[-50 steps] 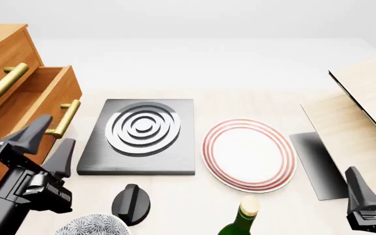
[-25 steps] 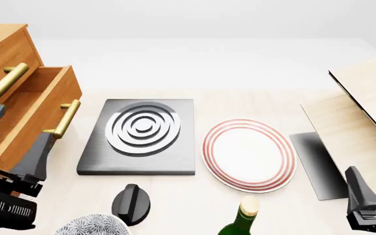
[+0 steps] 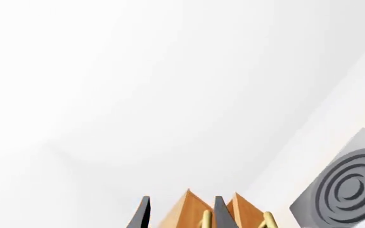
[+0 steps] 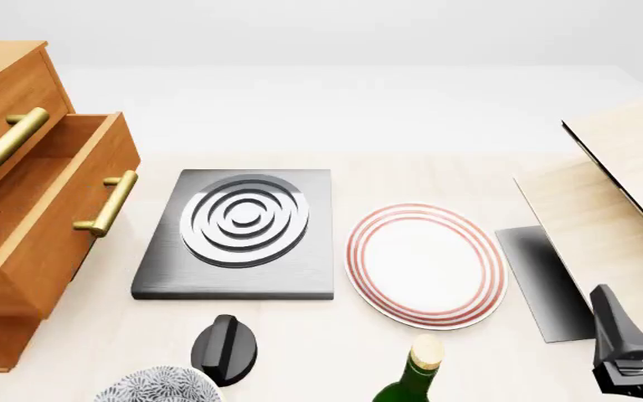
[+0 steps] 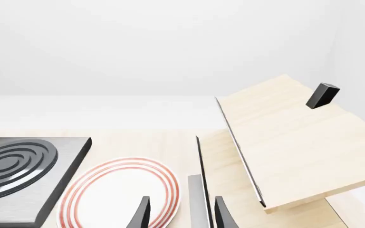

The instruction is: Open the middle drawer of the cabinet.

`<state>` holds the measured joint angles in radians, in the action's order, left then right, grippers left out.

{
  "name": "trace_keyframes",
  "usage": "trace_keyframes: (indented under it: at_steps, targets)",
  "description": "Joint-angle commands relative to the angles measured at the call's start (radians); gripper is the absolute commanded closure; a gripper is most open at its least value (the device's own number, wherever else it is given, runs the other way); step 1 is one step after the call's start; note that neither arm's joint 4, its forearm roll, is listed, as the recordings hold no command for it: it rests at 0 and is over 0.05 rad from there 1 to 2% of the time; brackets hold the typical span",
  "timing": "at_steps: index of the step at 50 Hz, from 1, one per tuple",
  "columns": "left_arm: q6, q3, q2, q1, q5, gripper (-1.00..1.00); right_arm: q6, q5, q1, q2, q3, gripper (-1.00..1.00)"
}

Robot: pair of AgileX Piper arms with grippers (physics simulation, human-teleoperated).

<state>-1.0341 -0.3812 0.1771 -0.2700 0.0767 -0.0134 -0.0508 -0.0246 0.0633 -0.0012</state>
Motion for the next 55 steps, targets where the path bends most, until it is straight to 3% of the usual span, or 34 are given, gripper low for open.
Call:
trace_keyframes:
  at_steps: [1, 9, 13, 17, 22, 30, 31, 34, 41, 48, 55]
  targets:
    - [0.215, -0.173, -0.021, -0.017, -0.192, -1.00, 0.003, 0.018, 0.003, -0.021, 0.000, -1.00]
    - [0.304, -0.252, 0.006, -0.025, -0.268, -1.00, 0.004, 0.022, 0.003, -0.025, 0.000, -1.00]
    - [0.403, -0.316, 0.043, -0.019, -0.327, -1.00, 0.003, 0.023, 0.003, -0.026, 0.000, -1.00]
    - [0.429, -0.344, 0.051, -0.020, -0.348, -1.00, 0.003, 0.023, 0.003, -0.026, 0.000, -1.00]
    - [0.517, -0.396, 0.084, -0.030, -0.400, -1.00, 0.004, 0.023, 0.003, -0.026, 0.000, -1.00]
    - [0.554, -0.444, 0.104, -0.023, -0.434, -1.00, 0.003, 0.021, 0.003, -0.024, 0.000, -1.00]
    - [0.594, -0.473, 0.118, -0.022, -0.459, -1.00, 0.004, 0.021, 0.003, -0.024, 0.000, -1.00]
    - [0.578, -0.479, 0.113, -0.016, -0.463, -1.00, 0.004, 0.020, 0.003, -0.023, 0.000, -1.00]
    - [0.658, -0.534, 0.133, -0.017, -0.505, -1.00, 0.004, 0.018, 0.003, -0.021, 0.000, -1.00]
    - [0.644, -0.547, 0.131, -0.017, -0.523, -1.00, 0.003, 0.017, 0.003, -0.019, 0.000, -1.00]
    - [0.694, -0.602, 0.173, -0.015, -0.579, -1.00, 0.004, 0.016, 0.003, -0.019, 0.000, -1.00]
